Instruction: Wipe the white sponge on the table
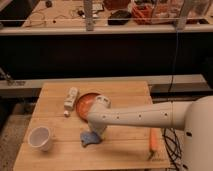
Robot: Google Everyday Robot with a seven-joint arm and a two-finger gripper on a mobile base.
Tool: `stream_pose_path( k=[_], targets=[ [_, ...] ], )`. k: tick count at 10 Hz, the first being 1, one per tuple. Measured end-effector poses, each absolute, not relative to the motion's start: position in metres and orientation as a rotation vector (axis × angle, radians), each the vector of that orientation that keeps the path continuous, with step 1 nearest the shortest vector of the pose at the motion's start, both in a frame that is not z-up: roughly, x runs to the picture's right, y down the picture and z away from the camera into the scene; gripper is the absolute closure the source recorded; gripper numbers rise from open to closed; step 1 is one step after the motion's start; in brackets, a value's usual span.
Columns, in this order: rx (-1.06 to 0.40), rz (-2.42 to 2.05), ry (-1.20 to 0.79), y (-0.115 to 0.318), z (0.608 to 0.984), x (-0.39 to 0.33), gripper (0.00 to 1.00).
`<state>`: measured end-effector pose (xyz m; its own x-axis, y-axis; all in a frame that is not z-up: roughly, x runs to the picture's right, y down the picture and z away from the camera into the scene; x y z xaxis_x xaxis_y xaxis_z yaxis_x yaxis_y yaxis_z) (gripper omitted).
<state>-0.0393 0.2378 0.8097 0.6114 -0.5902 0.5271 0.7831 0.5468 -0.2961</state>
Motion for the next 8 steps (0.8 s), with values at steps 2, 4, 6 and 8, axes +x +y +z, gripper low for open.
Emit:
stream_pose_path(
  k=[2, 4, 6, 8],
  targets=[
    [-0.529, -0.815, -0.389, 0.231, 0.8, -0.019, 1.0],
    [-0.516, -0.789, -0.374, 0.226, 0.788, 0.012, 1.0],
    [-0.529, -0.76, -0.367, 0.229, 0.783, 0.045, 1.0],
    [-0.551, -0.796, -0.381, 0.244, 0.781, 0.056, 1.0]
  ],
)
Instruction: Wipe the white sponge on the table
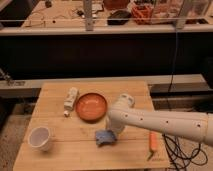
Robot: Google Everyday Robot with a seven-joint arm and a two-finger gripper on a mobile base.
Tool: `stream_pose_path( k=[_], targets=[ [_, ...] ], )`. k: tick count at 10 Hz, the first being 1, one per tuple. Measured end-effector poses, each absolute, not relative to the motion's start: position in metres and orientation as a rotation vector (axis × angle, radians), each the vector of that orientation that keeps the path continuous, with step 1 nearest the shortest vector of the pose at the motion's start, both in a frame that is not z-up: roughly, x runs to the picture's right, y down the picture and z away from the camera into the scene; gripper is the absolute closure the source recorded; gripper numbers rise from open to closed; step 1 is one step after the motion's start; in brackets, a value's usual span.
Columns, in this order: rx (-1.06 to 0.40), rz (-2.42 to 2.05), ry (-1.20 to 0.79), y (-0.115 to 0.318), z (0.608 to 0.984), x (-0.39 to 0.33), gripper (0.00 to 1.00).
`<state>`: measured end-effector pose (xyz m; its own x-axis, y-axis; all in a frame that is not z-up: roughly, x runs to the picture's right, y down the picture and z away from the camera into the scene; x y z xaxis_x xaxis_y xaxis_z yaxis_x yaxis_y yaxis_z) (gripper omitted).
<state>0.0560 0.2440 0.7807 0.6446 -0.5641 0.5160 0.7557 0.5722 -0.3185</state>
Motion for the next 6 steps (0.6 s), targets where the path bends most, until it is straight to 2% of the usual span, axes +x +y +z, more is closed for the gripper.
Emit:
stream_pose_path(
  k=[6],
  targets=[
    [-0.612, -1.043, -0.368, 0.32, 0.737, -0.006, 1.0]
  ],
)
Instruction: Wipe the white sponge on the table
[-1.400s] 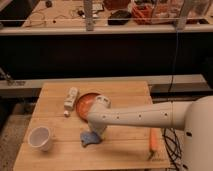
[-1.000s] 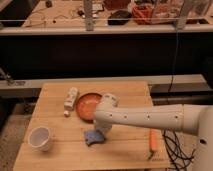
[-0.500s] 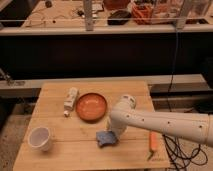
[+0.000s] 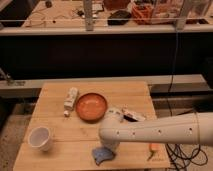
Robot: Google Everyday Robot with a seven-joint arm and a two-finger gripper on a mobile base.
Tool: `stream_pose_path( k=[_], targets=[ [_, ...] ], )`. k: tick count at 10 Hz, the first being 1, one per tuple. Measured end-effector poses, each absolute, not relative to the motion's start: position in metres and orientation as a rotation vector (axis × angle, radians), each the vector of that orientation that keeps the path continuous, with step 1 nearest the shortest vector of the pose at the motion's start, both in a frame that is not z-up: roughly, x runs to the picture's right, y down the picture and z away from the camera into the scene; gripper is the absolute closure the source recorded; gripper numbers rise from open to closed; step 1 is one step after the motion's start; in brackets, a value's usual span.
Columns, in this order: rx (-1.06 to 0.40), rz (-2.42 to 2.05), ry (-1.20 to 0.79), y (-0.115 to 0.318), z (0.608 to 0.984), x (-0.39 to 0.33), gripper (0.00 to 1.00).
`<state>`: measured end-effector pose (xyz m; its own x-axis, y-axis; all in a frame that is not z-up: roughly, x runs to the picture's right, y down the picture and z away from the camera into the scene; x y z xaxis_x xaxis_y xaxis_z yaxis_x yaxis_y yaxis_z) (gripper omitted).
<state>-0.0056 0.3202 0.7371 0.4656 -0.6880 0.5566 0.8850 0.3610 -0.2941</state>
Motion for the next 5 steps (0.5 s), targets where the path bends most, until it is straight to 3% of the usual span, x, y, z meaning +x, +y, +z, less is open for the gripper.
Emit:
stream_pose_path(
  k=[5],
  targets=[
    [-0.581, -1.18, -0.484, 0.307, 0.742, -0.089, 1.0]
  ],
)
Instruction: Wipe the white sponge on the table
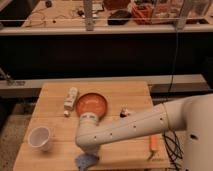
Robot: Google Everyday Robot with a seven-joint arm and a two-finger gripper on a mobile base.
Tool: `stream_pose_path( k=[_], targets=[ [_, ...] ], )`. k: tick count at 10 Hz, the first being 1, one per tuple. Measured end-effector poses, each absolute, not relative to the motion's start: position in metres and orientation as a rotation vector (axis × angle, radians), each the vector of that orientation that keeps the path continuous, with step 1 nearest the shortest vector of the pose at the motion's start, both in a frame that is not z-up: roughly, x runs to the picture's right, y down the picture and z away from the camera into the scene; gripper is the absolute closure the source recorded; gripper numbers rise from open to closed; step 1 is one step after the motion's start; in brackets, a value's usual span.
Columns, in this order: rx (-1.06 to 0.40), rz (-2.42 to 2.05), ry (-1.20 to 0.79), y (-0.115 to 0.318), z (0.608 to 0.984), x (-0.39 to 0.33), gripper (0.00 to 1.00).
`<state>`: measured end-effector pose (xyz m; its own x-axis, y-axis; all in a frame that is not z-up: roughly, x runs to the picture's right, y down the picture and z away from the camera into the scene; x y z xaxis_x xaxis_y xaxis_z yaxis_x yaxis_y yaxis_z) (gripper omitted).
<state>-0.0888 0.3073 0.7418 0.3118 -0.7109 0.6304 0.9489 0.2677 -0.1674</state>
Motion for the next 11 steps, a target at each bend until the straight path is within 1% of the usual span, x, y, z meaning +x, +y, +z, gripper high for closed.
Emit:
stream_pose_path(
  k=[3, 6, 8, 11],
  targets=[
    [-0.57, -1.192, -0.536, 0.276, 0.769, -0.105, 1.0],
    [-0.535, -1.158, -0.552, 0.238, 0.787, -0.104, 1.0],
    [-0.518, -1.106, -0.551, 0.223, 0.79, -0.082, 1.0],
    [-0.513, -1.013, -0.528, 0.213, 0.788, -0.025, 1.0]
  ],
)
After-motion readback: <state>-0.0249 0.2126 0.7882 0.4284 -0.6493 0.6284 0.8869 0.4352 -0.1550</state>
